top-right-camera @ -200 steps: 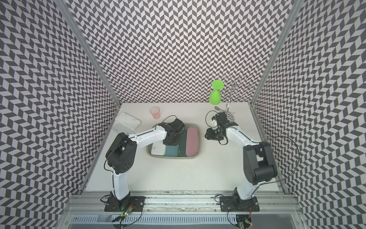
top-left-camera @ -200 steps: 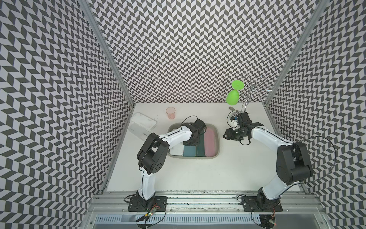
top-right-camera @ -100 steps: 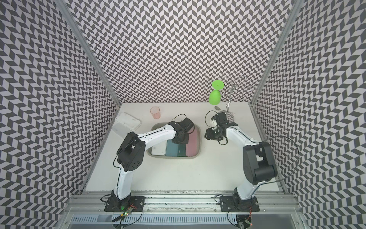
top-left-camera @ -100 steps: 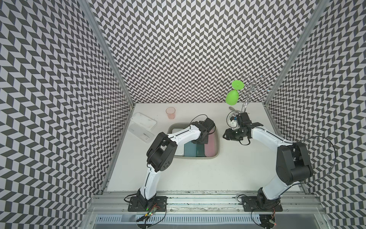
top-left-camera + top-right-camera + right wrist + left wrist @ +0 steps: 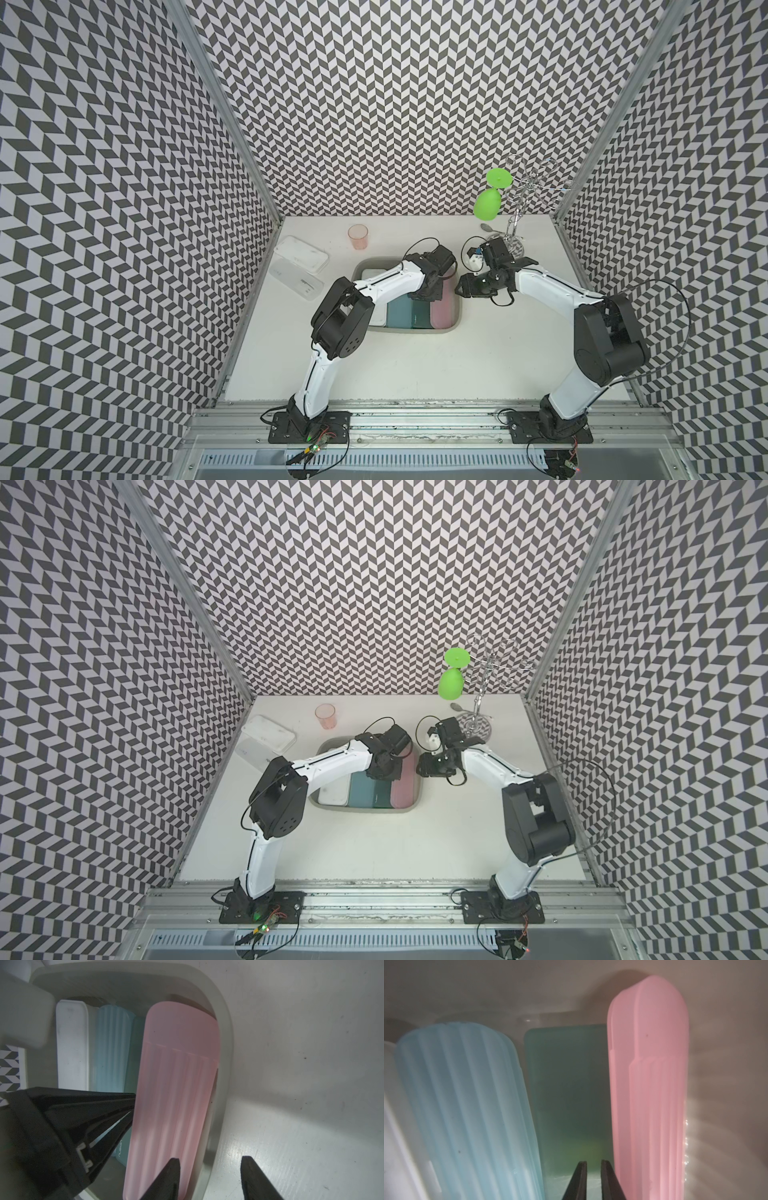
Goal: Put the pencil case into the storage box
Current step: Pick up the pencil case from the storage box.
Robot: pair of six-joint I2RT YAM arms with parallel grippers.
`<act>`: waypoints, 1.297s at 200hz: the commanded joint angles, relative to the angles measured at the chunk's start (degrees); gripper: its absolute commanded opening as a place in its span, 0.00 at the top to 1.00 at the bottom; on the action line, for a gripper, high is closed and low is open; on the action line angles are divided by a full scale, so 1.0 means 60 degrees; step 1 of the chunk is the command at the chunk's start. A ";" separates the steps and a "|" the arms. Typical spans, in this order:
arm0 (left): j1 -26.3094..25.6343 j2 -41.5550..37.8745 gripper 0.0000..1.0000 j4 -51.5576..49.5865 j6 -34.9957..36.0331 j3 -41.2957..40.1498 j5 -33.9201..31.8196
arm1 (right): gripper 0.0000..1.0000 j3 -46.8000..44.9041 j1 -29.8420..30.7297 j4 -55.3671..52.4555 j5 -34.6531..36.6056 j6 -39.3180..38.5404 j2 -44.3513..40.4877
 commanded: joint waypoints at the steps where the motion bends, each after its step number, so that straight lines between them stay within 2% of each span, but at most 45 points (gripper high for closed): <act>1: -0.0071 -0.0265 0.75 0.0051 0.0055 0.0172 0.0244 | 0.49 0.0159 0.0018 0.0409 -0.0093 0.0150 0.0154; 26: 0.0023 -0.0358 0.63 -0.0476 -0.0123 0.0064 0.0113 | 0.48 0.0128 0.0018 0.0471 -0.0149 0.0211 0.0161; 46: 0.0140 -0.0635 0.60 -0.0504 -0.0296 -0.0384 0.0079 | 0.48 0.0086 0.0018 0.0535 -0.0224 0.0267 0.0175; 59: 0.0258 -0.0918 0.52 -0.0332 -0.0362 -0.0658 0.0189 | 0.48 0.0063 0.0018 0.0548 -0.0235 0.0278 0.0190; 88: 0.0495 -0.1516 0.49 0.0000 -0.0384 -0.0820 0.0498 | 0.48 -0.0012 0.0018 0.0614 -0.0267 0.0316 0.0175; 100: 0.0562 -0.1756 0.42 0.0199 -0.0366 -0.0845 0.0639 | 0.48 -0.0039 0.0018 0.0622 -0.0287 0.0326 0.0186; 118: 0.0597 -0.2111 0.41 0.0903 -0.0237 -0.1097 0.1101 | 0.48 -0.0090 0.0018 0.0672 -0.0326 0.0325 0.0175; 132: 0.0597 -0.2159 0.32 0.1489 -0.0216 -0.1294 0.1611 | 0.48 -0.0133 0.0018 0.0718 -0.0356 0.0342 0.0204; 164: 0.0597 -0.1939 0.31 0.2077 -0.0144 -0.1659 0.2266 | 0.48 -0.0178 0.0018 0.0753 -0.0386 0.0334 0.0219; 226: 0.0593 -0.1683 0.30 0.2630 -0.0011 -0.2371 0.2434 | 0.48 -0.0280 0.0019 0.0819 -0.0411 0.0331 0.0205; 259: 0.0555 -0.1542 0.29 0.3253 -0.0167 -0.2631 0.2911 | 0.48 -0.0368 0.0018 0.0878 -0.0429 0.0346 0.0205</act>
